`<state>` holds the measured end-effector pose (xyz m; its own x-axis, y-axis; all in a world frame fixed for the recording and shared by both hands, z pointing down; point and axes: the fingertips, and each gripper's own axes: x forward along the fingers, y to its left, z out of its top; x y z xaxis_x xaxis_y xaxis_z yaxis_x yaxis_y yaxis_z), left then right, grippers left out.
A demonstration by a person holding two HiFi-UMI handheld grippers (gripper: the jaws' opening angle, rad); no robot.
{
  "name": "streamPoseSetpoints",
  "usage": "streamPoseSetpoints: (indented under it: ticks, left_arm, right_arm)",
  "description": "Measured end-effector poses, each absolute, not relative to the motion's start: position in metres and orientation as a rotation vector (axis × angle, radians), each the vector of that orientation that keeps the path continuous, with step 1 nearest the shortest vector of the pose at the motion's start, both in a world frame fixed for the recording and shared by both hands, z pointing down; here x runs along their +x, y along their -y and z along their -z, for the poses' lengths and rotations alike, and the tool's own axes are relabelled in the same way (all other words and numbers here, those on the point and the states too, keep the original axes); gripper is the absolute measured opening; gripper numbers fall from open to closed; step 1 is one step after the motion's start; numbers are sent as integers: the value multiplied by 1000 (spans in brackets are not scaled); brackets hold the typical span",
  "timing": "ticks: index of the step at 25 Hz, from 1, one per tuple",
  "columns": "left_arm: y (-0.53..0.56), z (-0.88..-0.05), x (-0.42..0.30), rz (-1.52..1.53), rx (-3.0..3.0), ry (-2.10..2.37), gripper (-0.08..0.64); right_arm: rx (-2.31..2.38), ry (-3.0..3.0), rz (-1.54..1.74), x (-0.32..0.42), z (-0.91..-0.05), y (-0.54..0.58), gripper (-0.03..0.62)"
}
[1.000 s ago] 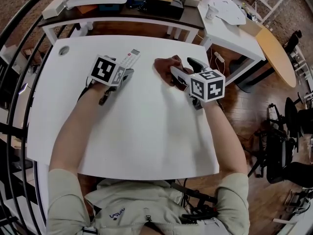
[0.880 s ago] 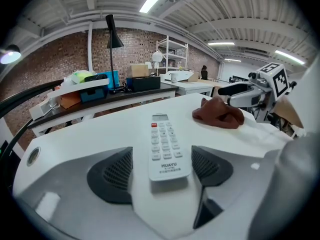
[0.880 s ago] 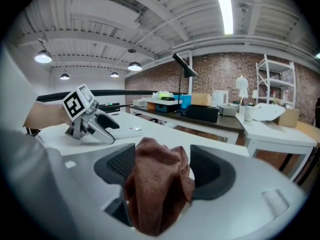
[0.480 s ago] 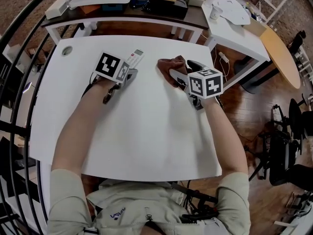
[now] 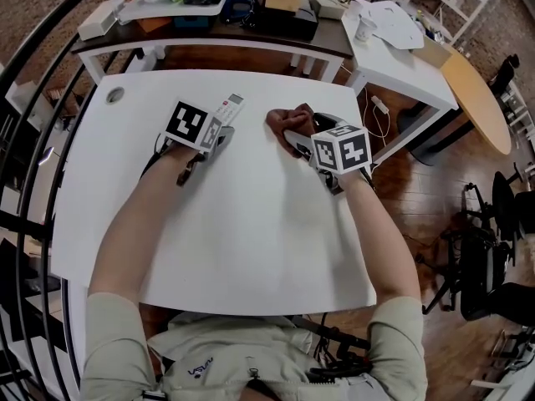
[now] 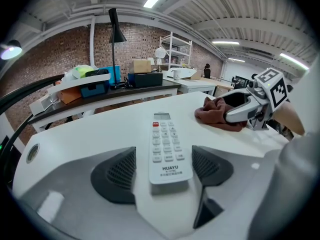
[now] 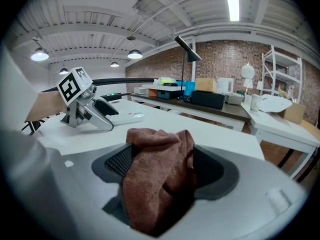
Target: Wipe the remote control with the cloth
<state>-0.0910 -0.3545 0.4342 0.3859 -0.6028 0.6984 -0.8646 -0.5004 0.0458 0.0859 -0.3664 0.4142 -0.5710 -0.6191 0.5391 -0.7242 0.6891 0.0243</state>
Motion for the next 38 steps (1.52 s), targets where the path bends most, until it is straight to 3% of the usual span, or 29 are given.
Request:
streamPoseSetpoints:
  ticks: [8, 20, 23, 38]
  left_arm:
    - [350, -431, -79, -909, 2308, 1203, 260]
    - [348, -427, -79, -907, 2360, 1249, 247]
    - [345, -426, -80, -910, 2379, 1300, 245]
    - [305, -374, -69, -765, 2639, 1499, 244]
  right_arm:
    - [1022, 2327, -248, 87, -419, 368, 356]
    - [1026, 2310, -180, 85, -416, 361, 150]
    - [1067, 2331, -193, 86, -414, 358, 126]
    - [1288, 2443, -5, 98, -357, 335, 103]
